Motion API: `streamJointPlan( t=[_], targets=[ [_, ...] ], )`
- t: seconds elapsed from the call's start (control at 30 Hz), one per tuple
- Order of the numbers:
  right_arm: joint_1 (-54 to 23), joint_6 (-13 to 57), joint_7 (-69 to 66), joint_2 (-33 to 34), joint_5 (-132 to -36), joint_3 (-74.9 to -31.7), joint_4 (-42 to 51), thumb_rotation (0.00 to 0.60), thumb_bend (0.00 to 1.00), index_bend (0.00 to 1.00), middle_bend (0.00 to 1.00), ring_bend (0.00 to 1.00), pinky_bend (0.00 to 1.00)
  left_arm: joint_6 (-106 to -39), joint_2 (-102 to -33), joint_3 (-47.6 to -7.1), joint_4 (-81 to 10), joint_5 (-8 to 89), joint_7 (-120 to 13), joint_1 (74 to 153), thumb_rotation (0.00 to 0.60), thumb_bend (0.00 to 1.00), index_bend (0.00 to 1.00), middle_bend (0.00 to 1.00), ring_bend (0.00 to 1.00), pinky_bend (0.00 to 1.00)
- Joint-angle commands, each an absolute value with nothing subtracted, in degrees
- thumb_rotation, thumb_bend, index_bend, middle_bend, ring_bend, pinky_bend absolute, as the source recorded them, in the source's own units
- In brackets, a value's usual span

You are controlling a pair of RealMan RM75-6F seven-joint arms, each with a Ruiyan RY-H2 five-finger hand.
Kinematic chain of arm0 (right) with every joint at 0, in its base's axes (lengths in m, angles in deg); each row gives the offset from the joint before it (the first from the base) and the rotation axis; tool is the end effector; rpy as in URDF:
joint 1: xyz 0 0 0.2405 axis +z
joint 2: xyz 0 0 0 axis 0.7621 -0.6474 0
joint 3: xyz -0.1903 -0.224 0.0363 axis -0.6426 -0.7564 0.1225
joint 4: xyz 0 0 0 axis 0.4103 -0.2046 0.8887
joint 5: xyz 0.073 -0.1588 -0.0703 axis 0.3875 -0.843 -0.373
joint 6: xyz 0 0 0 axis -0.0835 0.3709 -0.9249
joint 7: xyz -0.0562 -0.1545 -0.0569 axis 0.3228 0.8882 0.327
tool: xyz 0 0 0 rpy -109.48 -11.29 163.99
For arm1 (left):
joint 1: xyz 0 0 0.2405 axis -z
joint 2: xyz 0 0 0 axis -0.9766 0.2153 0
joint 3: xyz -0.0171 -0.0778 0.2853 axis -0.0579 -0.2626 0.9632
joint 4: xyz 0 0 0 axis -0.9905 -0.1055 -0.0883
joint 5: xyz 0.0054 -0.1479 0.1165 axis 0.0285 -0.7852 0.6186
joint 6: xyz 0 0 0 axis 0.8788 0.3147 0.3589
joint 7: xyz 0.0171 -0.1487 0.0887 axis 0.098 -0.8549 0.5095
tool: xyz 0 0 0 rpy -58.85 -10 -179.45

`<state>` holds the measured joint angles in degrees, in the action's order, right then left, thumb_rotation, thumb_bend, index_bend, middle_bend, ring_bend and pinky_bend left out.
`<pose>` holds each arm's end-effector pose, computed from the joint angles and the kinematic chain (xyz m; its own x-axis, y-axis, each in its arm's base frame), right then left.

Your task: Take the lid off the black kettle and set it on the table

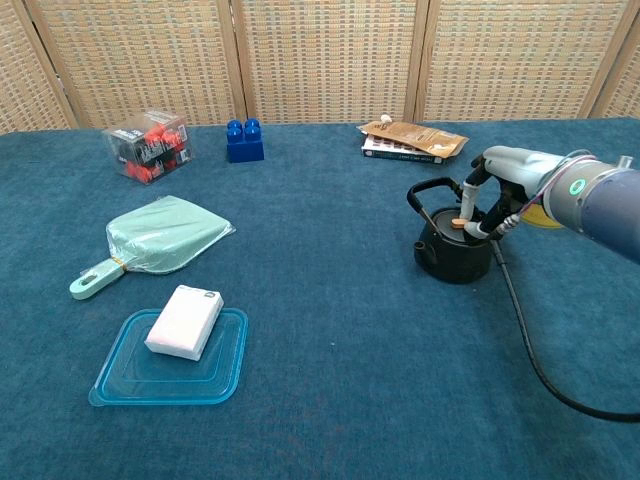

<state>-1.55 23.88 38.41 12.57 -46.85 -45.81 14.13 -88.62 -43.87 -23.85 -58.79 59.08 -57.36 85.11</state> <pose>-0.1917 -0.4227 -0.0147 0.3130 -0.3262 0.8920 -0.9271 0.0990 0.3615 -0.3395 0.2326 0.2186 0.3420 0.0318 0.9392 0.9379 0.0509 -0.3432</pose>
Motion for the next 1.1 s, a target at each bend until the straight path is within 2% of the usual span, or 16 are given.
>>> streamJointPlan(
  t=[0.03,0.3,0.5,0.73,0.83,0.9,1.1],
  targets=[
    [-1.7,24.1,38.0,12.4,-47.7,-45.7,14.4,0.6,0.58,0.66,0.01,0.0,0.19,-88.7,-43.8,-23.8,-58.8,59.1,-57.4,85.1,0.6,0.1,0.0,0.0,0.0,0.0],
    [-2.8,25.8,35.4,10.7,-52.2,-45.0,18.0,0.6,0.59,0.67,0.03,0.0,0.19,-88.7,-43.8,-23.8,-58.8,59.2,-57.5,85.1,0.6,0.1,0.0,0.0,0.0,0.0],
    [-4.6,27.9,33.4,5.9,-56.8,-44.4,24.8,0.6,0.59,0.67,0.03,0.0,0.19,-88.8,-43.7,-23.8,-58.8,59.3,-57.8,85.0,0.6,0.09,0.0,0.0,0.0,0.0],
    [-8.3,28.4,31.3,0.2,-62.3,-47.9,27.8,0.6,0.59,0.67,0.03,0.0,0.19,-89.1,-43.5,-23.7,-59.0,59.7,-58.1,84.8,0.6,0.09,0.0,0.0,0.0,0.0],
    [-10.6,27.4,29.6,-1.5,-64.9,-51.0,26.6,0.6,0.59,0.67,0.03,0.0,0.19,-89.4,-43.5,-23.6,-59.1,60.0,-58.1,84.7,0.6,0.09,0.0,0.0,0.0,0.0],
    [-13.0,25.1,27.3,-1.3,-66.3,-55.0,22.0,0.6,0.59,0.67,0.03,0.0,0.19,-89.7,-43.5,-23.4,-59.5,60.7,-57.6,84.7,0.6,0.09,0.0,0.0,0.0,0.0],
    [-14.6,21.1,21.6,1.5,-69.2,-56.4,13.8,0.6,0.59,0.67,0.02,0.0,0.19,-89.9,-43.7,-23.2,-60.0,61.1,-56.8,84.6,0.6,0.09,0.0,0.0,0.0,0.0]
  ],
)
